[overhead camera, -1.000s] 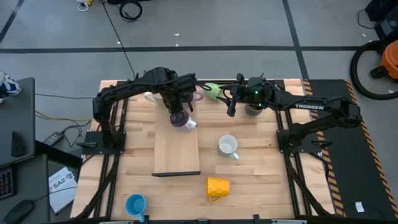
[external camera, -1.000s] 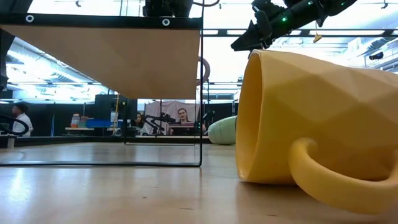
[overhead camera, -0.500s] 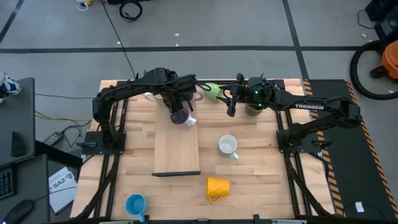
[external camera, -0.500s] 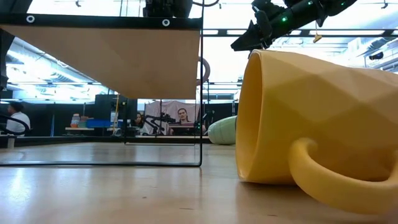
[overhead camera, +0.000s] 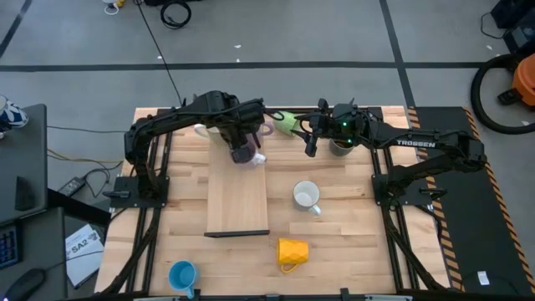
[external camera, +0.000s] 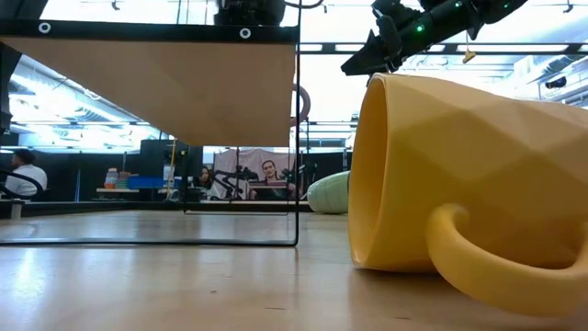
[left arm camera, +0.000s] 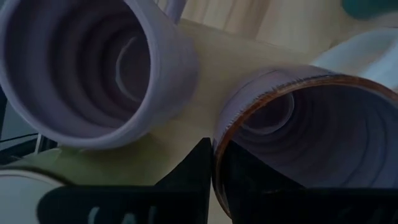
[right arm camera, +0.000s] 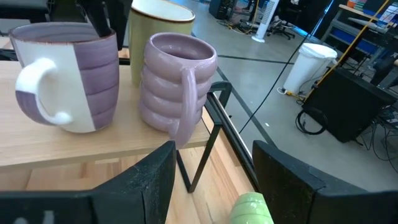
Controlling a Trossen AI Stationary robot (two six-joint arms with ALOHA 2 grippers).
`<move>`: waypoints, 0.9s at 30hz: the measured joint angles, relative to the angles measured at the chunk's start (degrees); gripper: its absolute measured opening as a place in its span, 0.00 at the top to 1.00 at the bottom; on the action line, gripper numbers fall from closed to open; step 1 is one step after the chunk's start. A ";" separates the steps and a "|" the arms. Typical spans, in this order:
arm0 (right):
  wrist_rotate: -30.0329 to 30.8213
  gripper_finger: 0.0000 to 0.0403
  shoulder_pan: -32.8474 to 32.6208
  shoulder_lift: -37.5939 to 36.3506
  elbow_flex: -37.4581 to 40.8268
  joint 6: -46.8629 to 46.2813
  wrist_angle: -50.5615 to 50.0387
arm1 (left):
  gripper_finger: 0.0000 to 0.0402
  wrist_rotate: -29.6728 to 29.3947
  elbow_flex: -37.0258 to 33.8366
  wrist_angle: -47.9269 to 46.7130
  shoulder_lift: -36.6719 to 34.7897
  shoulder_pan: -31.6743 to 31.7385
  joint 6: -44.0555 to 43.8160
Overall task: Place coffee mugs
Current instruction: Put the purple mug on the shelf
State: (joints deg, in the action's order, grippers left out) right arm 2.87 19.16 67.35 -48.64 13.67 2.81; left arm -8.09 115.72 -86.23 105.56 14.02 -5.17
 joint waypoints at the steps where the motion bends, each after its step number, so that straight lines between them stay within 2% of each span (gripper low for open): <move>1: 0.00 0.46 0.00 0.00 0.00 0.00 0.00 | 0.90 0.01 0.00 0.20 0.00 0.02 -0.18; 27: 0.00 0.46 0.00 -0.01 0.00 0.00 0.00 | 0.90 -2.46 -0.02 2.40 -0.02 0.02 -0.25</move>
State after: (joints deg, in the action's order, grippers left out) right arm 2.87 19.16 67.34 -48.64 13.67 2.81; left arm -10.55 115.70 -83.82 105.54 14.04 -5.42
